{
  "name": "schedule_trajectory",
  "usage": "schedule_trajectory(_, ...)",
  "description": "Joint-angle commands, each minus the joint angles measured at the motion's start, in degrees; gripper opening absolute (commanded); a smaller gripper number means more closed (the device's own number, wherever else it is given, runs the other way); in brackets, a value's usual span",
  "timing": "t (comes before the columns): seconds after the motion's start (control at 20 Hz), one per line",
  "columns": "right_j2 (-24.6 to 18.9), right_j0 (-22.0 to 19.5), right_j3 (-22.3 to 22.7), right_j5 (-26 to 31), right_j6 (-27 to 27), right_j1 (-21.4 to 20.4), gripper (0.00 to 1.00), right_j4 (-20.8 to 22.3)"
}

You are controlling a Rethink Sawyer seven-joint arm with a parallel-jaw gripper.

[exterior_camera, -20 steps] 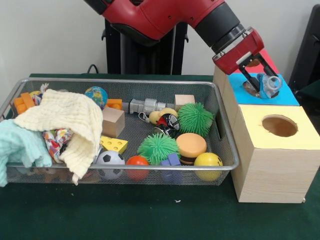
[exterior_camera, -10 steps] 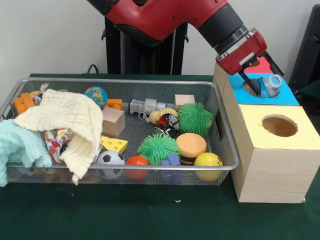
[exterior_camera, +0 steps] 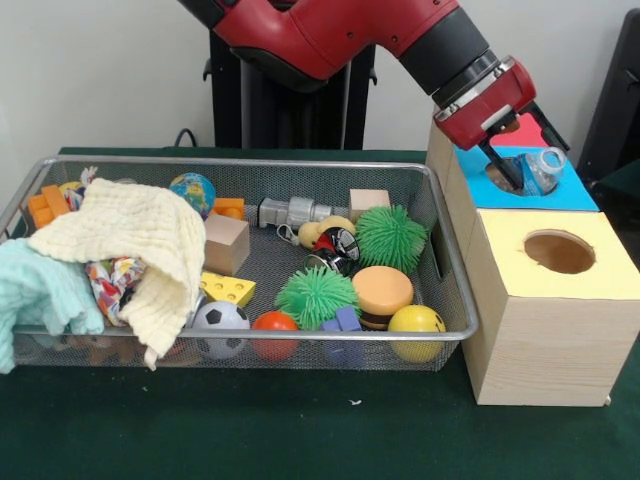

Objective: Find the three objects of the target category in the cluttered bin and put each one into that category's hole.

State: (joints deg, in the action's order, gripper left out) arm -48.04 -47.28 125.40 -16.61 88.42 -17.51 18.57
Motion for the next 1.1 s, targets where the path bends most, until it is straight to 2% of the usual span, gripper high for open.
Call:
schedule_trajectory(0.05,1.96,-0.02,-3.13,8.32,10.64,-7.21,1.0,-5.72)
schedule_trajectory(0.3,-0.55,-1.14,0.16,12.94,11.39,-14.53,1.0,-9.13)
schedule_trajectory(0.45,0.78,-0.38,0.4,15.72,9.99,-18.47,1.0,-9.73)
schedule_trajectory(0.85,-0.84,-1.56,1.48,18.98,13.17,-21.27,1.0,-14.0)
schedule_trajectory(1.1,-0.33,-1.12,1.09,18.23,12.16,-20.41,1.0,-14.49)
